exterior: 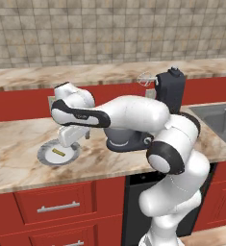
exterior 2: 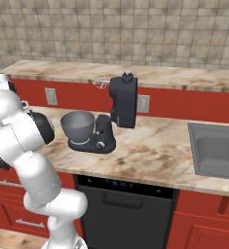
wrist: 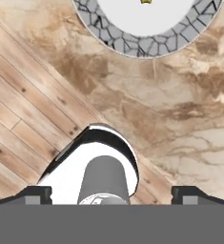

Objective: Add butter and sugar cubes to the stand mixer bowl and then turn on the stand mixer to begin making frosting.

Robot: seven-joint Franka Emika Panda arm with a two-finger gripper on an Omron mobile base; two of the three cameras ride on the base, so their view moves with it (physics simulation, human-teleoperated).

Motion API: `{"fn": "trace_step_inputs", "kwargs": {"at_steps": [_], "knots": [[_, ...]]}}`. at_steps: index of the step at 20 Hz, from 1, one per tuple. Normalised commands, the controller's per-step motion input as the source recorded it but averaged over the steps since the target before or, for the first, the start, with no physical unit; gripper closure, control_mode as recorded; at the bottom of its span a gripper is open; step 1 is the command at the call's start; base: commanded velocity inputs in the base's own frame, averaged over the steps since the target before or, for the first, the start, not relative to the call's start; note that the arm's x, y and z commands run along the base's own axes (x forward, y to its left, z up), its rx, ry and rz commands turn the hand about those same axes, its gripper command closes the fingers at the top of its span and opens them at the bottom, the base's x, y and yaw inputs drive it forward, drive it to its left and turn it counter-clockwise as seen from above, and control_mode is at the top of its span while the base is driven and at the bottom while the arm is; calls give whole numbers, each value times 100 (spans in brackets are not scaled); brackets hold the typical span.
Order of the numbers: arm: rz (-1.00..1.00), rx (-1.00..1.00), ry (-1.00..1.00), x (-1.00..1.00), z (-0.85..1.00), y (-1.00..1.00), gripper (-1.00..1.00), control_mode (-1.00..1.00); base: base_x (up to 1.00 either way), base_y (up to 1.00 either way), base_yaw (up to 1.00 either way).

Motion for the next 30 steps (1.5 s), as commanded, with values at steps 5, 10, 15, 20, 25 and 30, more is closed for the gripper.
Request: {"fn": "trace_step_inputs", "kwargs": {"at_steps": [5,10,15,20,25,30], "knots": [[-7,0,0,38,-44,62,-100,-100,0,0,0],[-5,0,0,60,-32,49,-100,-100,0,0,0],[-3,0,-2,70,-31,38,-100,-100,0,0,0],[-2,0,-1,65,-39,20,-100,-100,0,0,0],[-1,0,0,61,-41,8,-100,-100,0,0,0],[0,0,0,25,-29,0,-100,-100,0,0,0]]}}
